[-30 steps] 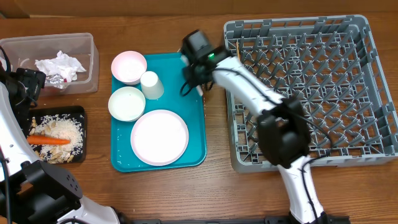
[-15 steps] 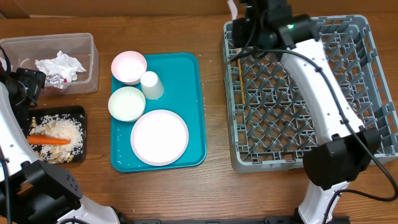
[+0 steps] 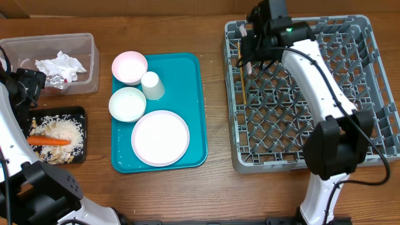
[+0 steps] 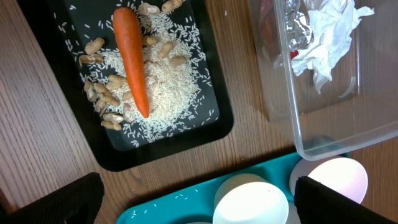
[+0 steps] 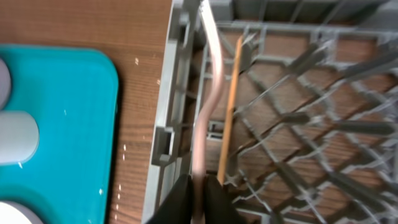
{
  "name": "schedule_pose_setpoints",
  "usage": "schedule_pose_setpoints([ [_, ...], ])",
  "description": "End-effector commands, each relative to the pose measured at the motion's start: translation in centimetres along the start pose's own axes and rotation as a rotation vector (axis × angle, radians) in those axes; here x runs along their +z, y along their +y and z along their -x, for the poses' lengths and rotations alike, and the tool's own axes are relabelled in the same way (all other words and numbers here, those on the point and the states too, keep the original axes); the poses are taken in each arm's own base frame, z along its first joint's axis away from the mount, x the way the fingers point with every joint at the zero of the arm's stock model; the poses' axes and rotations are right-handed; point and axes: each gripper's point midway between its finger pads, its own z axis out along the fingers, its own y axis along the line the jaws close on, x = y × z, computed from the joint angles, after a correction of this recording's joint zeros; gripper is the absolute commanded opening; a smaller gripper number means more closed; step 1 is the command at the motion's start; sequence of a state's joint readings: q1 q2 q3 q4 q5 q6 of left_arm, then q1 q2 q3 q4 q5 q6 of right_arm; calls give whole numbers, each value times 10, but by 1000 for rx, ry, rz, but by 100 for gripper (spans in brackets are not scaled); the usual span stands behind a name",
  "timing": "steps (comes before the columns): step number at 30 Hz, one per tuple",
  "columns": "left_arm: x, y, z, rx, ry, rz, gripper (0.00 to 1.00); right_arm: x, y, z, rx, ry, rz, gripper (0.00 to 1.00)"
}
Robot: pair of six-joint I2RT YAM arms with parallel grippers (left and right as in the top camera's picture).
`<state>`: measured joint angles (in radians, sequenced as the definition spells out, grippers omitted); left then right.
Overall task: Sort waste into correct bins and load items into the dishwasher rack
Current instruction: 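Carry the fork into the dish rack and open the right gripper, then move the right gripper to the white cup and grasp it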
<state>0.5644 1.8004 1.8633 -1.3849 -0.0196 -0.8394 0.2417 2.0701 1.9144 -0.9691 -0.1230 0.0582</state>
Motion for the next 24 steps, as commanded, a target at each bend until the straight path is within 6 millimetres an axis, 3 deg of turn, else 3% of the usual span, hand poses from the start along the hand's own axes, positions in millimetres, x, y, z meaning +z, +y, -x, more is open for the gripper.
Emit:
schedule_pose_setpoints([
  [1,0,1,1,-11,-9,10,100,8,14,-6,-8,26,73,31],
  [3,0,1,1,-11,-9,9,100,8,17,-5,-11,21,87,53],
  [8,0,1,1,-12,-9,10,100,2,28,-5,-23,17,100,67],
  [11,0,1,1,-11,-9,10,100,-9,38,-1,3,0,112,68],
  [15,0,1,1,-11,-9,10,100,-37,84,9,-57,-64,214,72],
  [17,0,1,1,-11,-9,10,100,-44,116,11,-101,-96,277,93],
  [18,0,1,1,-12,-9,10,100,-45,126,11,-106,-105,288,99],
  [24,0,1,1,-11,-9,9,100,-28,215,5,-254,-180,393,100],
])
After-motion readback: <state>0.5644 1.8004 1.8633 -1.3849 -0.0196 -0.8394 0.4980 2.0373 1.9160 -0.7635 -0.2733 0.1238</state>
